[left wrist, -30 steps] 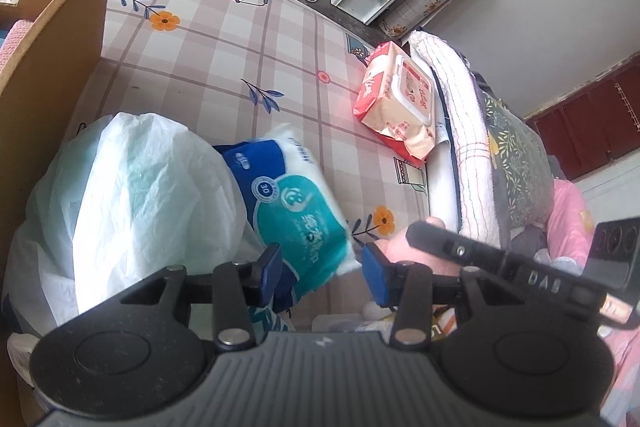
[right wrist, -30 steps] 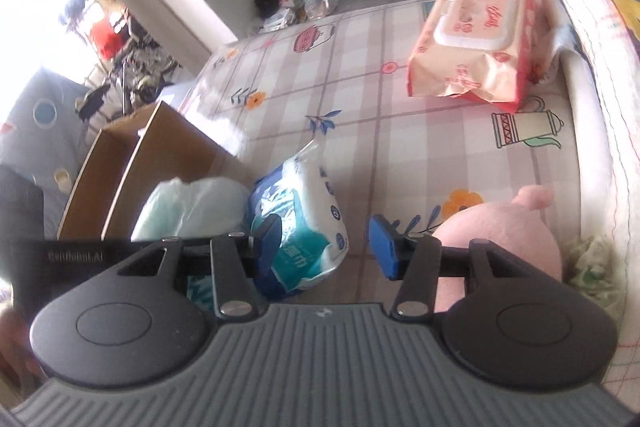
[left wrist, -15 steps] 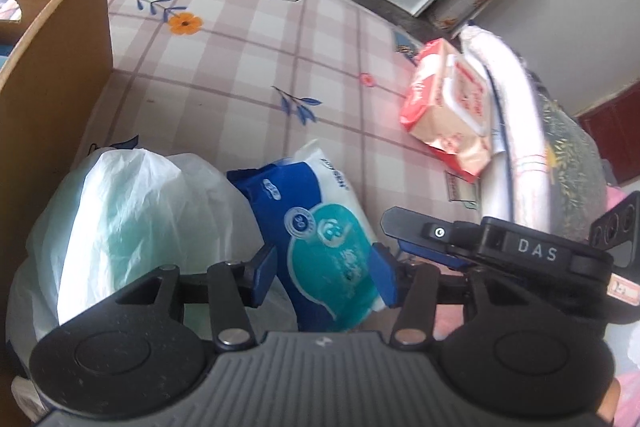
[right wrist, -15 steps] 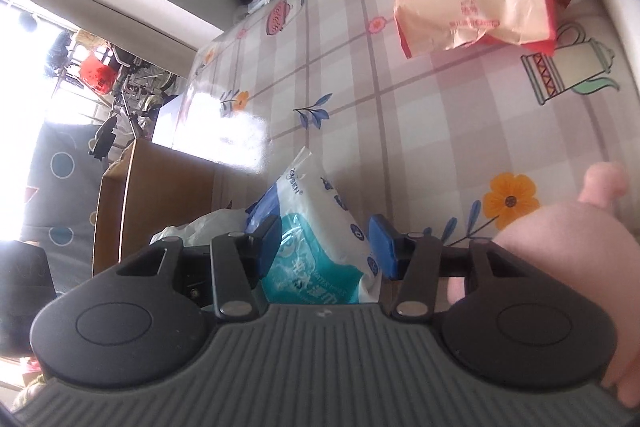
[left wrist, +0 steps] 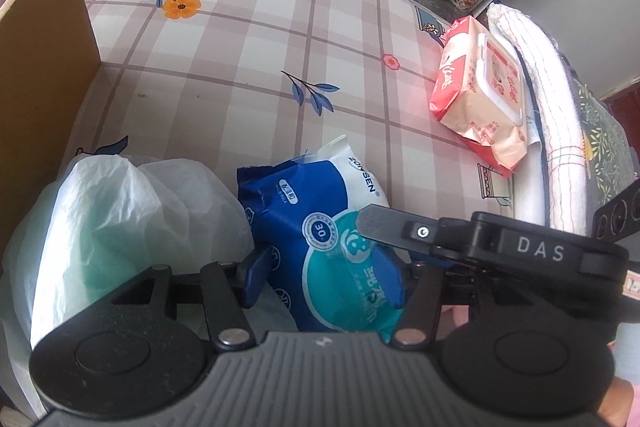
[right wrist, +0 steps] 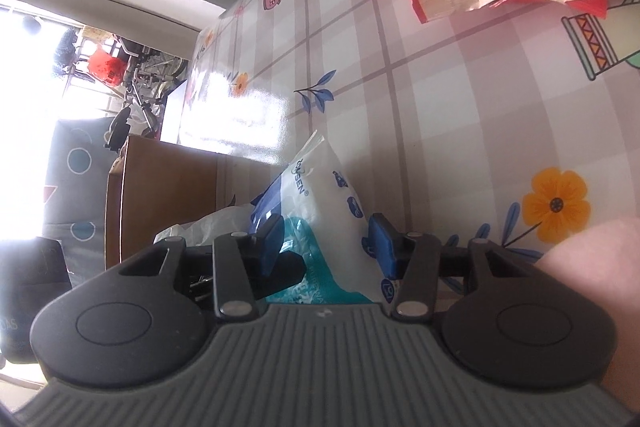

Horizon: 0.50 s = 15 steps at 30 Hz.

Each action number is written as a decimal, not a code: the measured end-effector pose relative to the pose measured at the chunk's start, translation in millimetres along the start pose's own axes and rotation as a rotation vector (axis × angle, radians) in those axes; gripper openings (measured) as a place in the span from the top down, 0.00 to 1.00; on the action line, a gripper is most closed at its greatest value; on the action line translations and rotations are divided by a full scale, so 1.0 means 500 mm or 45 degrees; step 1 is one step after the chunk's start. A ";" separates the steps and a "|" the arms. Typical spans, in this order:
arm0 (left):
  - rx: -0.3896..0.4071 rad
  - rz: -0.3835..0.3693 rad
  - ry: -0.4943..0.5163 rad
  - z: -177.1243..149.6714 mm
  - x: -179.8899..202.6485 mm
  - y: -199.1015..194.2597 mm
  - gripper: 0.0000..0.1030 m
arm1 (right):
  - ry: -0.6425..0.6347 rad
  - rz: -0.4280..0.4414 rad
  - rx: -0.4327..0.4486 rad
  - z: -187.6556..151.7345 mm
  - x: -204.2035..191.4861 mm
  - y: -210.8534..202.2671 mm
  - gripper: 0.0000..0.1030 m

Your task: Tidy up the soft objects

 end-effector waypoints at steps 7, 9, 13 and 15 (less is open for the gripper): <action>0.028 -0.078 0.040 0.002 0.020 -0.020 0.51 | -0.014 0.038 0.026 -0.002 -0.019 -0.023 0.63; 0.044 -0.107 0.052 0.004 0.030 -0.031 0.51 | -0.038 0.042 0.054 -0.001 -0.032 -0.039 0.64; 0.058 -0.154 0.054 -0.001 0.042 -0.046 0.52 | -0.070 0.019 0.091 -0.002 -0.047 -0.067 0.66; 0.071 -0.189 0.062 -0.004 0.047 -0.058 0.52 | -0.082 0.011 0.111 -0.002 -0.052 -0.085 0.66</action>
Point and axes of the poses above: each gripper's, at about its wrist camera, not at the fingertips, and y roughly the way its jaws point, x to its right, z to its top, the point moved 6 cm from there along y, roughly the way its jaws point, and after that the axes turned 15 degrees about x, right-handed, at the moved point
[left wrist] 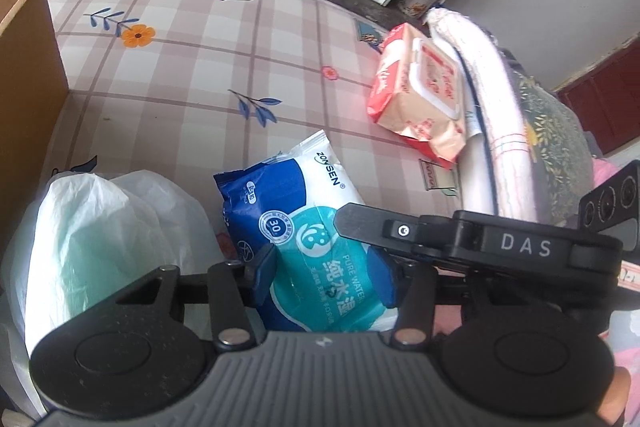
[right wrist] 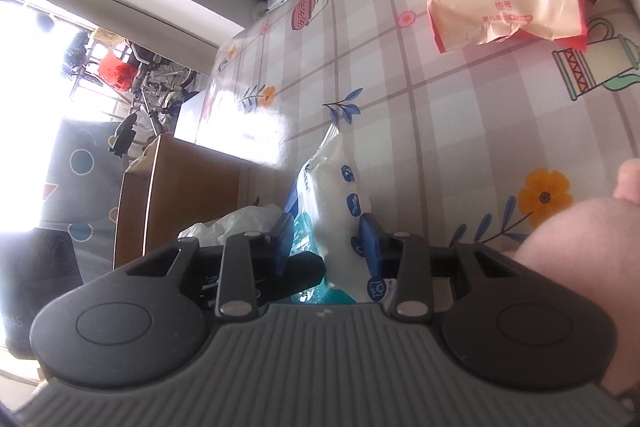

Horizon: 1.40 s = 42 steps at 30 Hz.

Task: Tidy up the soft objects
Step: 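Carry the wet-wipe pack with the left gripper over the cardboard box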

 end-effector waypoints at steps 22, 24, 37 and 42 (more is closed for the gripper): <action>0.318 -0.122 -0.071 0.083 -0.100 -0.358 0.52 | -0.204 0.206 0.177 -0.051 -0.356 -0.136 0.67; 0.356 -0.083 -0.087 0.088 -0.149 -0.401 0.52 | -0.231 0.251 0.162 -0.078 -0.412 -0.114 0.67; 0.165 0.040 -0.065 0.040 -0.405 -0.435 0.52 | -0.396 0.241 0.047 -0.286 -0.574 0.086 0.66; 0.054 0.126 -0.021 -0.011 -0.455 -0.391 0.52 | -0.500 0.226 0.112 -0.308 -0.556 0.029 0.66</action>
Point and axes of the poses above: each gripper's, at about its wrist camera, not at the fingertips, and y roughly the way its jaws point, x to its right, z to its top, the point moved 6 cm from there along y, roughly the way its jaws point, and after that the axes turned 15 degrees about x, right-handed, at the moved point
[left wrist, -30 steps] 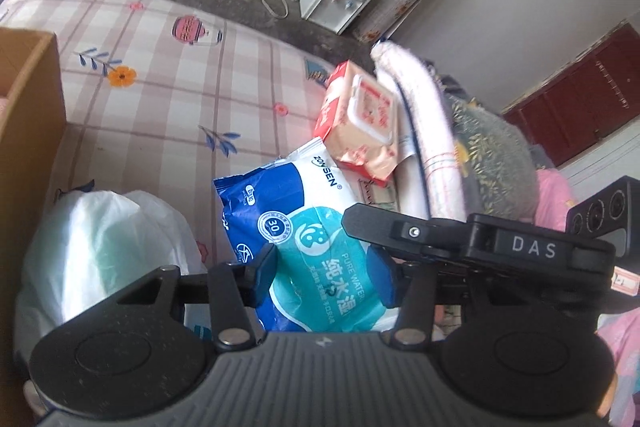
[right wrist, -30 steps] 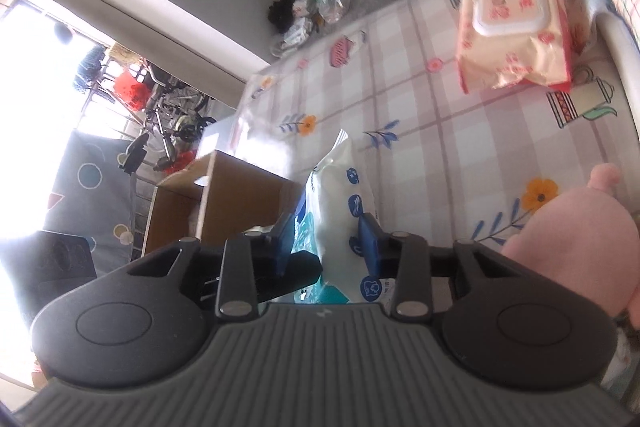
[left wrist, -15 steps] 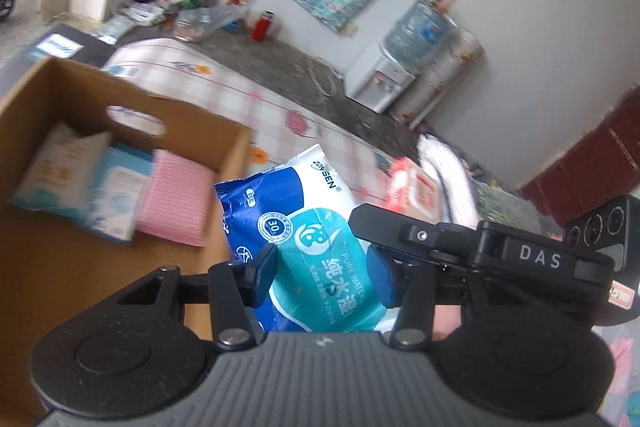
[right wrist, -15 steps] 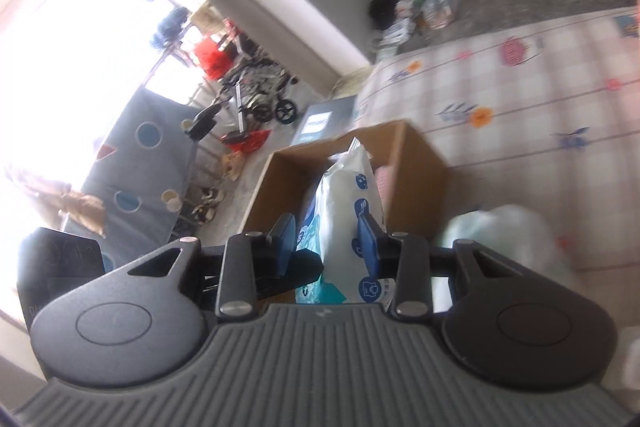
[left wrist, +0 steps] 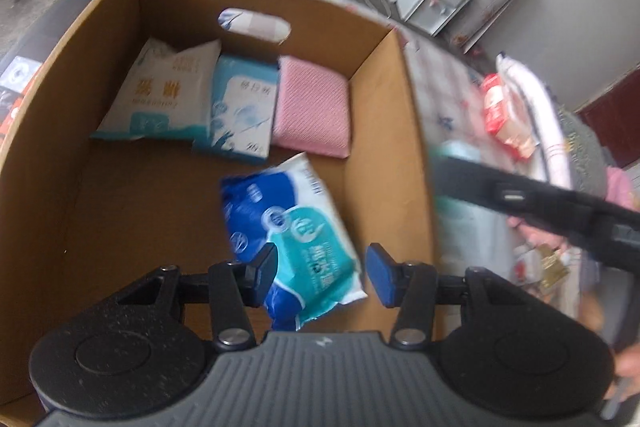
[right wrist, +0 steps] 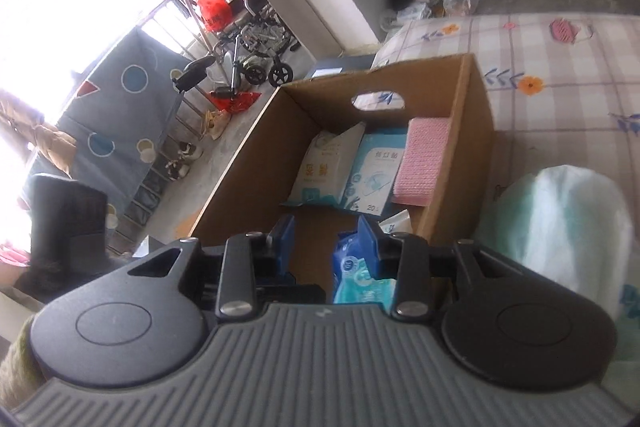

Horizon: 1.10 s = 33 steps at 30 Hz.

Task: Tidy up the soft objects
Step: 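Carry the wet-wipe pack with the left gripper over the cardboard box, then lower the wet-wipe pack beside the pink sponge and open the left gripper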

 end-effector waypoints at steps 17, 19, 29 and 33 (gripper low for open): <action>-0.183 0.087 0.300 -0.055 0.031 0.108 0.55 | 0.031 -0.100 0.029 -0.079 0.117 -0.141 0.66; -0.166 0.087 0.379 -0.055 0.046 0.107 0.55 | 0.035 -0.102 0.024 -0.086 0.123 -0.141 0.66; -0.133 0.090 0.365 -0.027 0.040 0.114 0.51 | 0.085 -0.107 0.016 -0.101 0.155 -0.146 0.65; -0.194 0.142 0.261 -0.018 0.020 0.126 0.33 | 0.098 -0.108 0.002 -0.110 0.163 -0.148 0.65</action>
Point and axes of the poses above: each gripper's, at about its wrist camera, not at the fingertips, and y roughly the way its jaws point, x to its right, z to its top, the point moved 6 cm from there along y, roughly the way its jaws point, and after that the axes turned 15 degrees about x, right-handed, at the moved point
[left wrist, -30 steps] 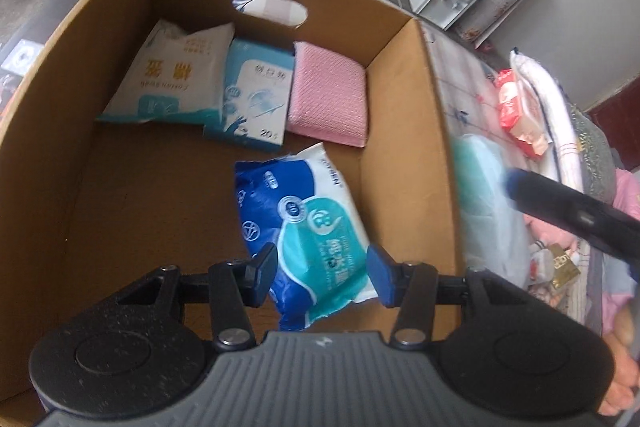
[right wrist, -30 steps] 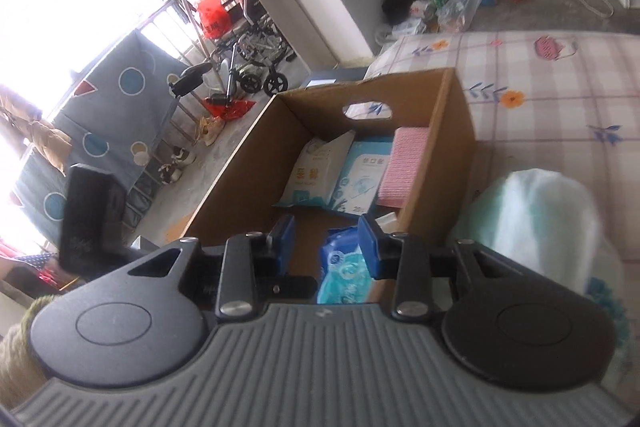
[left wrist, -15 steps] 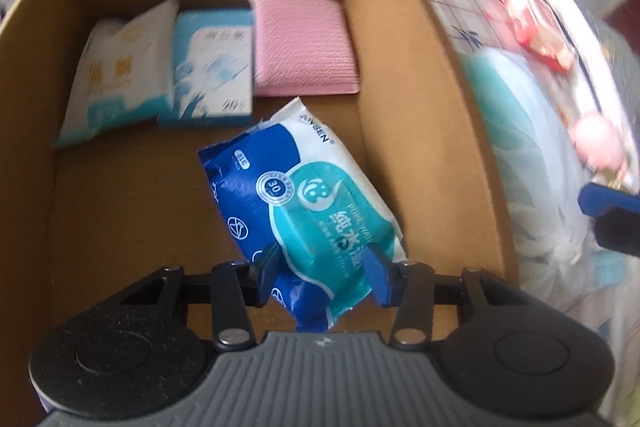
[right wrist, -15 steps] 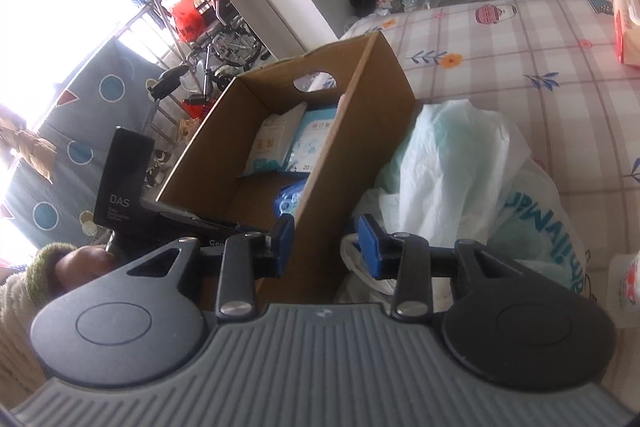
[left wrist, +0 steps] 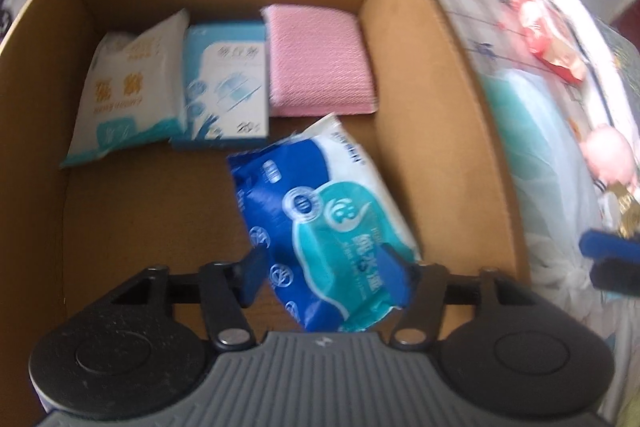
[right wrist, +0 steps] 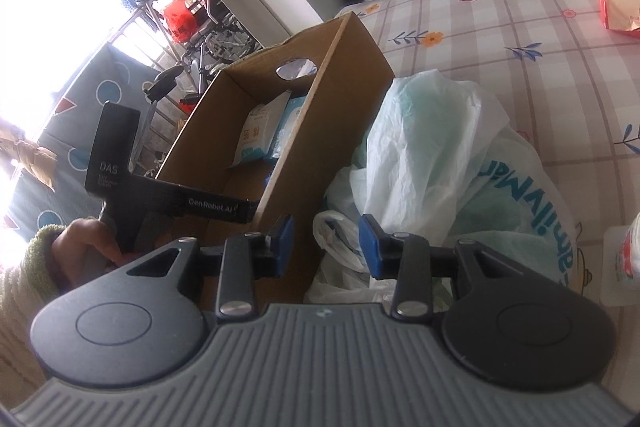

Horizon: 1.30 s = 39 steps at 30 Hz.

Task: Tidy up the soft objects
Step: 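Lower the wet-wipe pack beside the pink sponge and open the left gripper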

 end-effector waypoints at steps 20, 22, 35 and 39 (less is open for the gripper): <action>0.144 -0.102 -0.303 0.061 -0.015 0.040 0.34 | 0.083 0.037 0.079 -0.032 -0.002 -0.045 0.62; 0.145 -0.113 -0.326 0.059 -0.022 0.027 0.34 | 0.090 0.047 0.095 -0.036 -0.004 -0.055 0.61; -0.090 -0.018 0.109 -0.046 -0.009 -0.022 0.47 | 0.119 0.055 0.151 -0.065 -0.003 -0.110 0.55; -0.128 0.004 0.282 -0.075 0.026 -0.005 0.45 | 0.120 0.045 0.153 -0.069 -0.001 -0.116 0.55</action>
Point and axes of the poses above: each gripper's, at about its wrist camera, not at the fingertips, and y roughly the way its jaws point, x to its right, z to its top, the point moved 6 cm from there along y, roughly the way its jaws point, and after that the axes turned 15 degrees about x, right-handed, at the moved point
